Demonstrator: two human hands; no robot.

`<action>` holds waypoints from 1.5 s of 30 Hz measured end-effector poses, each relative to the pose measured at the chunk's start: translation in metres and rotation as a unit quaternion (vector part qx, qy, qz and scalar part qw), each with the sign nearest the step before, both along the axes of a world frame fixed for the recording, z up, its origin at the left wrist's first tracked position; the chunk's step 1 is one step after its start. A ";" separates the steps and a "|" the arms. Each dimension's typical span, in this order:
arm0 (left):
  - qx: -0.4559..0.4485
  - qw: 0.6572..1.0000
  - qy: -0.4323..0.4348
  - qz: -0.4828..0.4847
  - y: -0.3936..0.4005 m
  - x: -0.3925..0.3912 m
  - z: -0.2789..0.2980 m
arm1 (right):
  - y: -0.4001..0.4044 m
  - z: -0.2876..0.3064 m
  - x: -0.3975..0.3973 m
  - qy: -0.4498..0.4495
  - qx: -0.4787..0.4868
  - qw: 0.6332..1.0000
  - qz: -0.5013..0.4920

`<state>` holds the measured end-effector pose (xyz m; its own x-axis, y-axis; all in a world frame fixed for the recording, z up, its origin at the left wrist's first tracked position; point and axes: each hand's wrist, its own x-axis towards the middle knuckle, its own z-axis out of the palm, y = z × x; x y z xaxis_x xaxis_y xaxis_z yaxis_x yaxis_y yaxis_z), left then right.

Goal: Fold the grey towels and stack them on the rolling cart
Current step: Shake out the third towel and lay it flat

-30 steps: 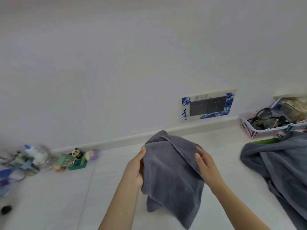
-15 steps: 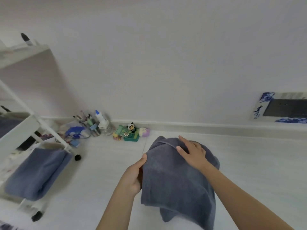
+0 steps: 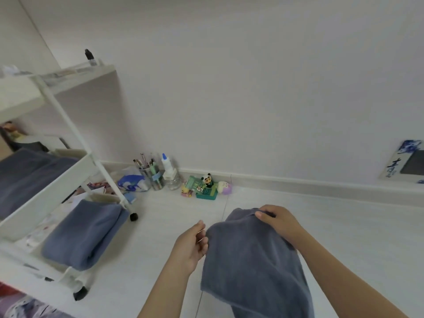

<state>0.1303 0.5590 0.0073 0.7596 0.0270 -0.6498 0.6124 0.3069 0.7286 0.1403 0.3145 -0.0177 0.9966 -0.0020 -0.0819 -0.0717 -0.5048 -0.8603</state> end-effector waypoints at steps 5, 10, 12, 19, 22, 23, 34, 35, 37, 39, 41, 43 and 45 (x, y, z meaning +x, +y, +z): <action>0.053 0.975 -0.184 -0.116 -0.026 0.010 0.024 | -0.009 0.054 -0.016 -0.039 0.091 0.995 0.000; 0.090 0.882 -0.331 -0.323 -0.070 0.016 0.045 | -0.008 0.113 -0.027 -0.064 0.232 0.971 0.007; 0.095 0.861 -0.330 -0.375 -0.085 0.020 0.048 | -0.008 0.133 -0.030 -0.066 0.283 0.957 0.007; 0.078 0.808 -0.277 -0.513 -0.112 0.028 0.039 | -0.040 0.177 -0.046 -0.070 0.509 0.843 -0.157; 0.051 0.811 -0.251 -0.527 -0.124 0.022 0.042 | -0.055 0.185 -0.048 -0.071 0.568 0.800 -0.178; 0.051 0.811 -0.247 -0.528 -0.127 0.022 0.042 | -0.058 0.188 -0.048 -0.078 0.579 0.793 -0.174; -0.086 0.840 -0.264 -0.466 -0.155 0.005 0.071 | -0.082 0.178 -0.053 -0.019 0.599 0.794 -0.099; -0.096 0.839 -0.276 -0.458 -0.158 0.005 0.073 | -0.081 0.177 -0.055 -0.002 0.599 0.795 -0.102; -0.105 0.834 -0.301 -0.451 -0.164 0.003 0.078 | -0.079 0.173 -0.055 0.021 0.583 0.807 -0.092; -0.088 0.827 -0.326 -0.449 -0.169 0.001 0.085 | -0.076 0.170 -0.054 0.028 0.568 0.819 -0.069; -0.068 0.828 -0.346 -0.436 -0.173 0.002 0.089 | -0.077 0.168 -0.054 0.033 0.546 0.834 -0.071; -0.051 0.833 -0.354 -0.422 -0.173 0.004 0.091 | -0.076 0.166 -0.054 0.035 0.516 0.852 -0.083; -0.021 0.833 -0.362 -0.418 -0.170 0.006 0.092 | -0.077 0.166 -0.055 0.018 0.481 0.873 -0.082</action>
<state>0.1358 0.3890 0.0989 0.6947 -0.7193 -0.0008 0.0308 0.0287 0.9991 0.0858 0.2378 0.1486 0.9862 -0.0566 -0.1558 -0.1115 0.4690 -0.8761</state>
